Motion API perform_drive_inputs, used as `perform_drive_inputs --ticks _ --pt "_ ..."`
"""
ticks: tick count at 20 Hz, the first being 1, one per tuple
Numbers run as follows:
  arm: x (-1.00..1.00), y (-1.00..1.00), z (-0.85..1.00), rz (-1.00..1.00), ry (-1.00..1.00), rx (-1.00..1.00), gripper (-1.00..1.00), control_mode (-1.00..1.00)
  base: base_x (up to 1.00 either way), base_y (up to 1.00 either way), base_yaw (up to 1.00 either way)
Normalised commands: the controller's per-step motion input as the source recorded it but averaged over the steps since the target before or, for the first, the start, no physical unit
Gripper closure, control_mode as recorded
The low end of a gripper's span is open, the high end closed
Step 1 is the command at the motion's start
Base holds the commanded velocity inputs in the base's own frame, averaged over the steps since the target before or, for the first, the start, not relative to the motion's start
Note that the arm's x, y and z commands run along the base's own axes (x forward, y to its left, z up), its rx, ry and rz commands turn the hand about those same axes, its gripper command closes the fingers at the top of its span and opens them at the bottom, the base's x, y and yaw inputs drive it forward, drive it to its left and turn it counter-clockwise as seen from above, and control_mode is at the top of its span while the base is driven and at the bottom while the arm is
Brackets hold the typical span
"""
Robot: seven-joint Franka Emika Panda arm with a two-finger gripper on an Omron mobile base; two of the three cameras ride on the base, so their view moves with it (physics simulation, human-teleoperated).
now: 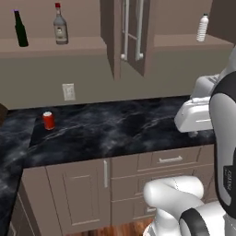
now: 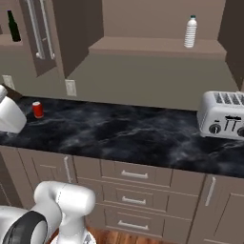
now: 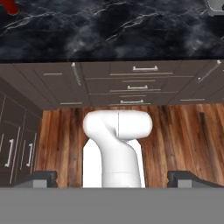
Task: Sort all alcoholic drinks to one cabinet, and non-alcoholic drinks to the other.
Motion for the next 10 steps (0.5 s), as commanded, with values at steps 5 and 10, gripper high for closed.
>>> perform_drive_inputs --ticks 5,10 --pt "0.00 0.00 0.00 0.00 0.00 0.00 -1.00 1.00 0.40 0.57 0.00" --pt "0.00 0.00 0.00 0.00 0.00 0.00 -1.00 1.00 0.56 0.42 0.00"
